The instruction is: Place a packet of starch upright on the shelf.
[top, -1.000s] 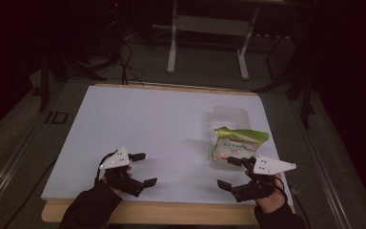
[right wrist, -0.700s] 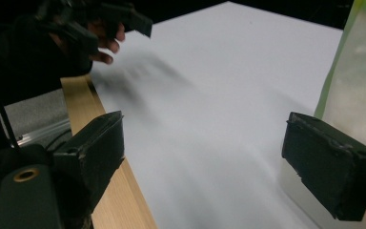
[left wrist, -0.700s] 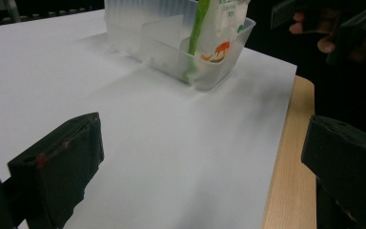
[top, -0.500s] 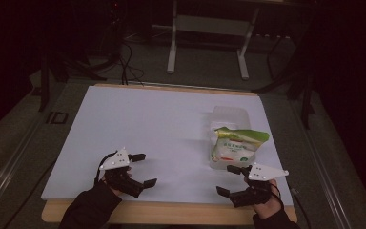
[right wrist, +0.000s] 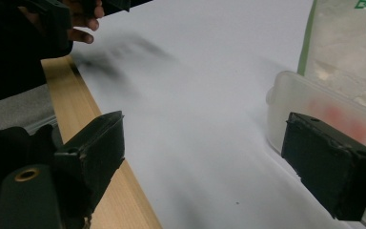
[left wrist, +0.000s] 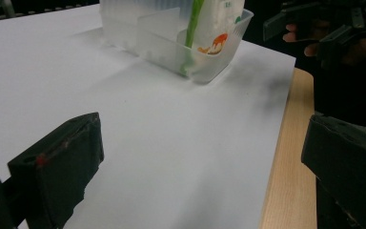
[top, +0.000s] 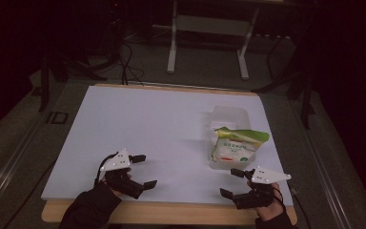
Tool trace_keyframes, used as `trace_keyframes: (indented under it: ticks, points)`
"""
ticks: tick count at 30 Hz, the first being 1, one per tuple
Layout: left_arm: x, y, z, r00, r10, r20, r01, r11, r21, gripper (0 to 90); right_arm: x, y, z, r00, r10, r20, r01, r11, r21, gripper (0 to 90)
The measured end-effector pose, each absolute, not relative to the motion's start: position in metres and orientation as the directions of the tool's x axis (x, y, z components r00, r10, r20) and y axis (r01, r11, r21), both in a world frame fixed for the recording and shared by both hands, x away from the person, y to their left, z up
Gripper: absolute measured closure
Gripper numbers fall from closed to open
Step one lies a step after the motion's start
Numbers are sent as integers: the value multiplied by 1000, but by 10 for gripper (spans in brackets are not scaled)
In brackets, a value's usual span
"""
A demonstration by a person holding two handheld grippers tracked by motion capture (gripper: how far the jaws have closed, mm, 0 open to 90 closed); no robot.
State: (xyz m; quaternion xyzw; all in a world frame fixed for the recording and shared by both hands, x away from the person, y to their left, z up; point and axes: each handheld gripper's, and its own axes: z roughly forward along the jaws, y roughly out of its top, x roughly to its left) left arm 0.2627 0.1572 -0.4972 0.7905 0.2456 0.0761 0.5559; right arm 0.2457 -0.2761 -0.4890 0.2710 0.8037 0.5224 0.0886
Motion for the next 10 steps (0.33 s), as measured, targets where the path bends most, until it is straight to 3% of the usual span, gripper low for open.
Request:
trace_keyframes:
  ticks: [10]
  points:
    - [262,160,-495,865,478,-153,299,-247,922,10,247,-276,-490,-840,523,146,344,304,888,142]
